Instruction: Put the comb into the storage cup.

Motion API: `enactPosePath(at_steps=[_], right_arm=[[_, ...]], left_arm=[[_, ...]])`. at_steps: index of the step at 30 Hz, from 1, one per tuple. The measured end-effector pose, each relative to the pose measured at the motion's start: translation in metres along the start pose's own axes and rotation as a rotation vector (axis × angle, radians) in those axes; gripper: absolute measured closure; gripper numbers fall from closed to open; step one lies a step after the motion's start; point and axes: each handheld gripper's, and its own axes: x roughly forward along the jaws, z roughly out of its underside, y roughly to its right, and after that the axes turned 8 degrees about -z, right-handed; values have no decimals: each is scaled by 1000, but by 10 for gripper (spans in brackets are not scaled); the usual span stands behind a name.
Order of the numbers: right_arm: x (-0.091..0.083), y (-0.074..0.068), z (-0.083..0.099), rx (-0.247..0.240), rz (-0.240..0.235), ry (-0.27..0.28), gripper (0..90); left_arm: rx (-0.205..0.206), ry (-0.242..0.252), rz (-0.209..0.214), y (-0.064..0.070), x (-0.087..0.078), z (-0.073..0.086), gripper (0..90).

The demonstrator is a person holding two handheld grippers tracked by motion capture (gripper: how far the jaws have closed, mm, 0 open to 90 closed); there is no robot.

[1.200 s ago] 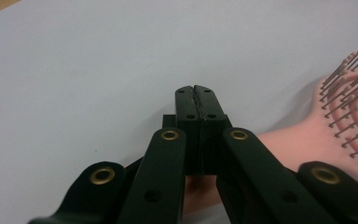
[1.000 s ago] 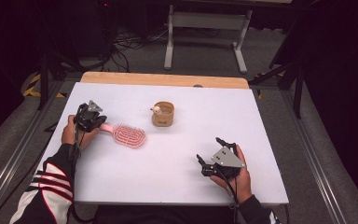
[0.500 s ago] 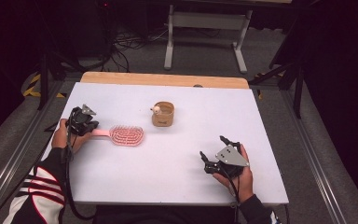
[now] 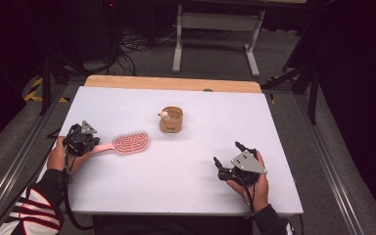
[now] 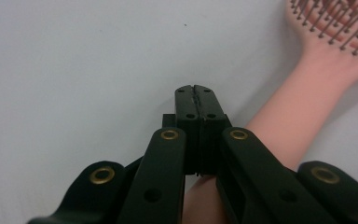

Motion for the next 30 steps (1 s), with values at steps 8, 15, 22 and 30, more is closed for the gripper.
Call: enactPosePath(at_steps=[8, 15, 22, 30], right_arm=[[3, 6, 3, 24, 0, -8, 138], [3, 7, 3, 19, -1, -10, 137], [9, 8, 1, 10, -14, -12, 137], [14, 9, -1, -8, -21, -10, 136]], left_arm=[[1, 9, 39, 6, -9, 9, 900], [11, 21, 83, 15, -20, 18, 900], [30, 37, 106, 26, -32, 29, 900], [47, 43, 139, 35, -43, 39, 900]])
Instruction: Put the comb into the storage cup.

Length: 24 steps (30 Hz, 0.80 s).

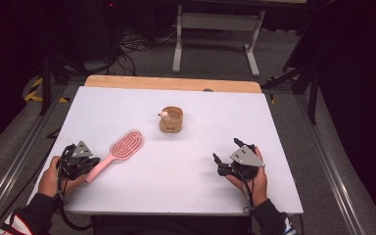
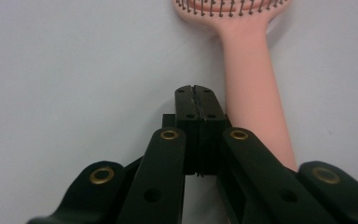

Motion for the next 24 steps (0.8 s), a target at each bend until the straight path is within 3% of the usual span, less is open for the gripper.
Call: enactPosePath(at_steps=[5, 12, 14, 18, 24], right_arm=[[3, 1, -1, -19, 2, -3, 136], [1, 2, 0, -11, 1, -1, 136], [2, 2, 0, -10, -6, -7, 131], [4, 2, 0, -7, -15, -13, 129], [4, 2, 1, -7, -17, -23, 121]], left_arm=[[40, -14, 13, 4, -6, 0, 900], [16, 33, 22, 1, -19, -4, 825], [-5, 64, 22, 0, -26, -7, 741], [-32, 78, 28, 3, -32, -11, 541], [-71, 43, 36, 9, -24, -18, 209]])
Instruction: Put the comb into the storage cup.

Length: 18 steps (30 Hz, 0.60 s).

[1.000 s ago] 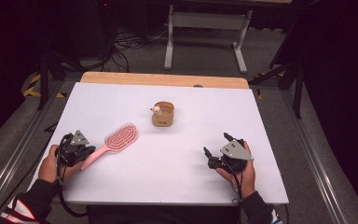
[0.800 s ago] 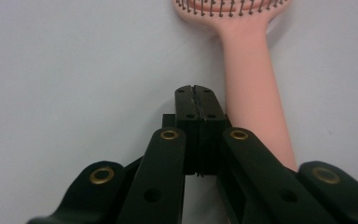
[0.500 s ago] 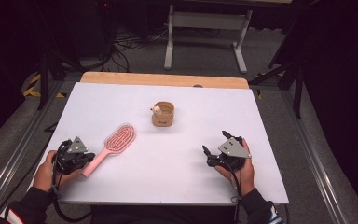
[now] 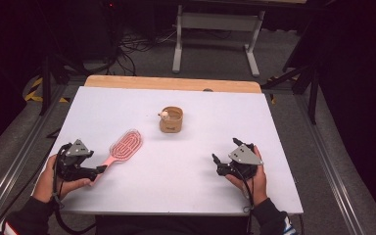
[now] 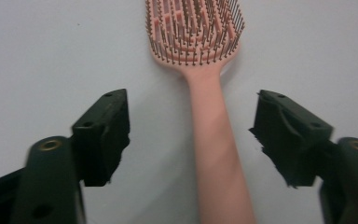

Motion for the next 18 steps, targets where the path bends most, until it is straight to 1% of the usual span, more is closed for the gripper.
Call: enactPosePath(at_steps=[2, 3, 4, 5, 6, 7, 9, 10, 11, 12, 13, 14, 15, 17, 18], right_arm=[[0, 0, 0, 4, 0, 0, 120], [0, 0, 0, 4, 0, 0, 120], [0, 1, 1, 9, -2, -5, 120], [0, 0, 1, 10, -5, -6, 119], [0, 0, 1, 8, -6, -8, 119], [0, 0, 2, 4, -6, -10, 119], [1, -1, 2, 5, -11, -13, 119], [1, -1, 2, 5, -12, -15, 119], [1, -1, 2, 5, -12, -19, 119], [1, -1, 2, 2, -12, -22, 119], [1, -1, 2, 0, -13, -23, 119], [1, -1, 2, 0, -13, -23, 119], [1, -2, 2, -1, -16, -26, 119], [2, -2, 3, -1, -18, -28, 119], [2, -2, 3, -4, -17, -30, 119]], left_arm=[[-14, -31, -5, 1, 4, -3, 139], [-14, -31, -5, 1, 4, -3, 115], [-26, -57, -10, 2, 9, -5, 104], [-29, -65, -10, 2, 12, -7, 103], [-35, -76, 1, 2, 14, -8, 103], [-35, -82, 11, 2, 16, -11, 100], [-33, -87, 15, 2, 19, -13, 104], [-21, -100, 13, 2, 22, -15, 126], [-22, -126, 21, 1, 28, -19, 150], [-25, -134, 25, -1, 31, -20, 161], [-25, -134, 25, -1, 31, -20, 178], [-24, -151, 26, -2, 34, -22, 178], [-26, -166, 20, -2, 38, -23, 220], [-41, -181, 16, -6, 46, -25, 255], [-41, -187, 20, -7, 49, -25, 266]])
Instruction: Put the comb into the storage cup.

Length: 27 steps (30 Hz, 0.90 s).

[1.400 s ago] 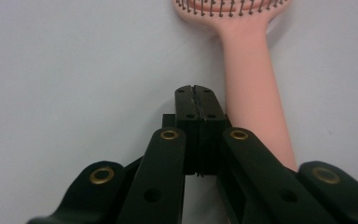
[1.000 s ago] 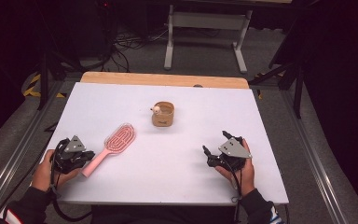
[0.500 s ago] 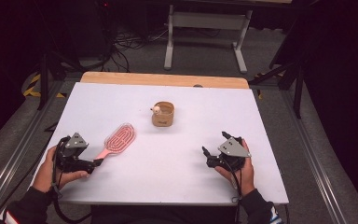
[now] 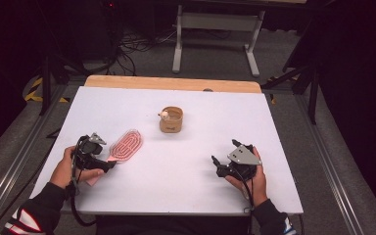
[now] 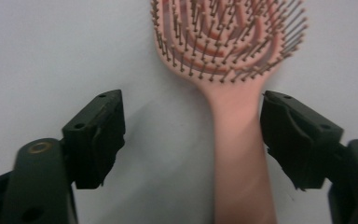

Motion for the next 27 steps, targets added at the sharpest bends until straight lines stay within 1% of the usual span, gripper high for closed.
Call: enactPosePath(at_steps=[2, 4, 6, 8, 9, 10, 13, 14, 16, 17, 20, 21, 22, 23, 25, 26, 27], right_arm=[[0, 0, 0, 2, -2, -3, 119], [1, -1, 0, -2, -4, -4, 119], [1, -1, 0, -6, -6, -6, 119], [1, -1, 0, -6, -6, -5, 120], [1, -1, 0, -6, -6, -5, 120], [1, -1, 0, -5, -7, -6, 119], [1, -1, 0, -11, -12, -11, 119], [0, -2, 0, -14, -15, -10, 119], [0, -2, 0, -17, -19, -9, 119], [0, -2, 0, -19, -19, -10, 119], [0, -2, 0, -23, -24, -10, 119], [0, -2, -1, -23, -25, -9, 119], [0, -2, -1, -24, -25, -7, 119], [0, -2, -1, -24, -25, -6, 120], [-1, -2, -1, -22, -24, -4, 120], [-1, -2, -1, -23, -25, -1, 120], [-1, -2, -1, -22, -25, 1, 120]], left_arm=[[-5, -2, 7, 0, 3, -2, 253], [6, -6, 9, 1, 1, -2, 275], [9, -2, 10, 3, 1, -2, 343], [38, 3, 16, 7, -1, -2, 417], [38, 3, 16, 7, -1, -2, 445], [62, 7, 29, 9, -3, -2, 489], [81, 18, 33, 14, -4, -1, 615], [80, 29, 32, 15, -4, 0, 642], [74, 32, 38, 15, -4, 1, 675], [63, 55, 47, 14, -4, 4, 687], [53, 90, 34, 16, -4, 9, 693], [57, 96, 25, 16, -4, 9, 693], [57, 96, 25, 16, -4, 9, 693], [65, 113, 6, 19, -4, 11, 693], [81, 127, -19, 22, -5, 12, 694], [95, 133, -34, 24, -6, 13, 694], [99, 141, -51, 25, -6, 13, 694]])
